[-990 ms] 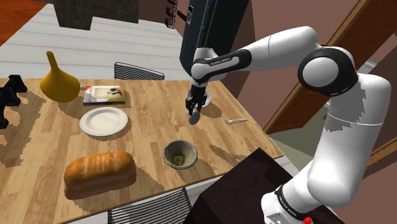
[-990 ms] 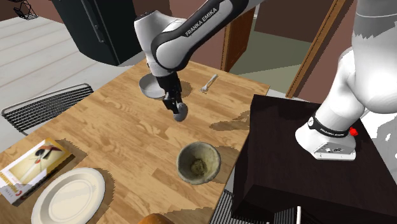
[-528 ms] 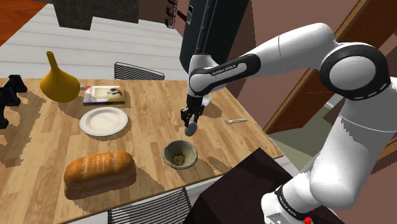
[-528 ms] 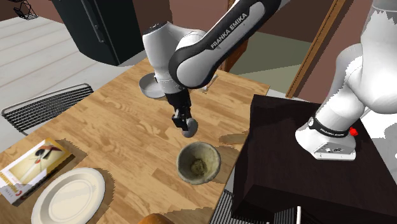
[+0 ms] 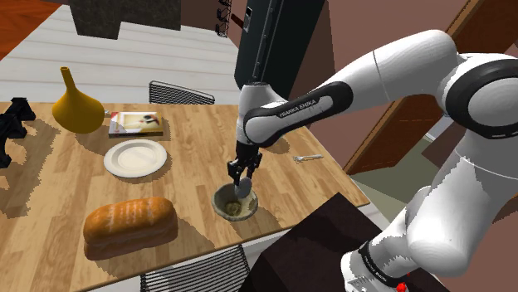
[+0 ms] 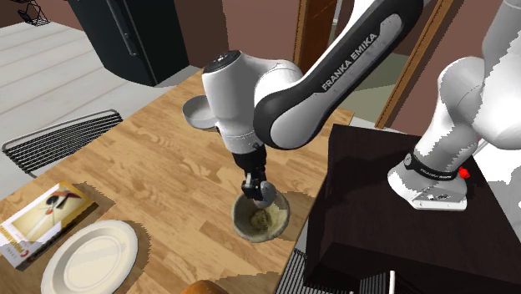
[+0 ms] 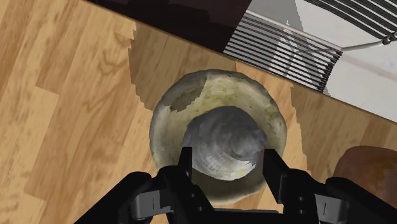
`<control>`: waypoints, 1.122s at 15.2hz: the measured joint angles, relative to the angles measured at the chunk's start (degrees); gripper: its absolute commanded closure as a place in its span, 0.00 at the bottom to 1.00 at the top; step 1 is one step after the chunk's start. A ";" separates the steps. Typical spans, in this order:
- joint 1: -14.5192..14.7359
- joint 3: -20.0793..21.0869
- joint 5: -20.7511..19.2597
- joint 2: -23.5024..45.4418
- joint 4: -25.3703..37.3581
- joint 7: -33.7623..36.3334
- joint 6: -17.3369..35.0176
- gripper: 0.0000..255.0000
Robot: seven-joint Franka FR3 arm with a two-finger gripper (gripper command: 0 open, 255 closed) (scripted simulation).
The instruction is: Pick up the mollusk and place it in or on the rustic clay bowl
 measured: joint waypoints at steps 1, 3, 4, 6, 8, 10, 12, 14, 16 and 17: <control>0.11 0.05 -0.01 0.40 -0.21 0.15 0.62 1.00; 0.20 0.04 -0.09 1.35 -0.51 0.21 1.87 1.00; 0.21 -0.01 -0.17 2.05 -0.47 0.17 2.51 1.00; 0.33 -0.04 -0.29 3.30 -0.55 0.25 3.84 1.00; 0.39 -0.10 -0.42 4.46 -0.78 0.22 5.23 1.00; 0.40 -0.19 -0.53 5.60 -0.99 0.10 6.58 1.00; 0.50 -0.24 -0.64 6.80 -1.13 0.12 7.91 1.00; 0.52 -0.26 -0.68 7.19 -1.01 0.08 8.31 1.00; 0.52 -0.28 -0.71 7.34 -1.01 0.08 8.40 1.00; 0.52 -0.28 -0.71 7.37 -0.98 0.08 8.41 1.00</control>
